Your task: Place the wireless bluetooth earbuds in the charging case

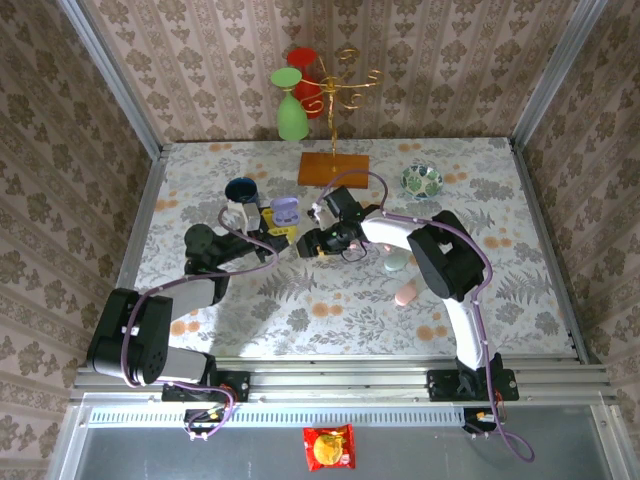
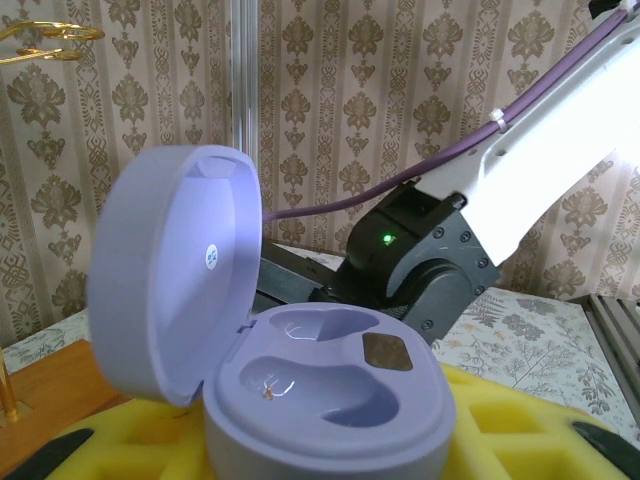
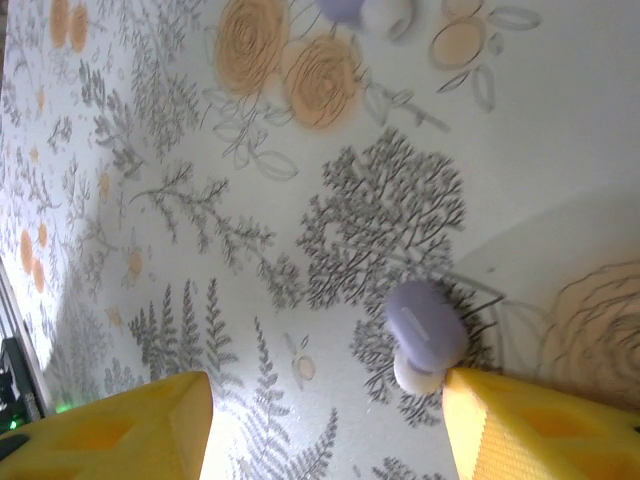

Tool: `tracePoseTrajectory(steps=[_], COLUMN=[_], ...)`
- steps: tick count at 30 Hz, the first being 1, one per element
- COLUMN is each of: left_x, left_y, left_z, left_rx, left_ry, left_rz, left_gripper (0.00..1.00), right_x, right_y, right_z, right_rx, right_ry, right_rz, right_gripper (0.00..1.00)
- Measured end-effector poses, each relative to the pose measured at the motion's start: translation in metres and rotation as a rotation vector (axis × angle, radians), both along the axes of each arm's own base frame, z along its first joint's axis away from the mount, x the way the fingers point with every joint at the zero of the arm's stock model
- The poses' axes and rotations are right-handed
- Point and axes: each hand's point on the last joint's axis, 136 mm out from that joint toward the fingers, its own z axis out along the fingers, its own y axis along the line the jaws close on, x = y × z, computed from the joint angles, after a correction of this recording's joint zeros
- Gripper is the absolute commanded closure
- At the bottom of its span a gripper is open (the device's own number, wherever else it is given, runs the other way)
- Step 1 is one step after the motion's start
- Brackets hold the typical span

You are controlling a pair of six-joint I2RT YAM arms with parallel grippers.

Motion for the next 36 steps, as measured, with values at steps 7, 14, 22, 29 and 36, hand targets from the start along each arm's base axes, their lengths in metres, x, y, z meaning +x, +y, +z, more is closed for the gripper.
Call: tracePoseTrajectory(steps=[7,14,22,29,36], left_x=[0.000,0.000,0.000,0.000,-0.001], left_y=[0.000,0.000,0.000,0.000,0.000], left_z=[0.000,0.000,0.000,0.000,0.000], left_rx=[0.000,0.000,0.000,0.000,0.001], left_ry=[0.000,0.000,0.000,0.000,0.000], left_rz=[0.000,0.000,0.000,0.000,-0.004], left_gripper=[0.57,0.58,0.58,0.58,0.58], right_x=[-0.006,0.015,0.044,0.039,0.031], right_y=[-0.008,-0.013,0.004,0.007,0.007], right_z=[0.010,0.022,0.018,-0.002,-0.005], right_rx=[0.013,0.010,0.018,-0.011,-0.025], right_ry=[-0.012,-0.043,-0.053,-0.005,0.005], right_rz=[-0.013,-0.067,-0.069,-0.055,-0.034], right_gripper=[0.39,0.41,0.43,0.47,0.51])
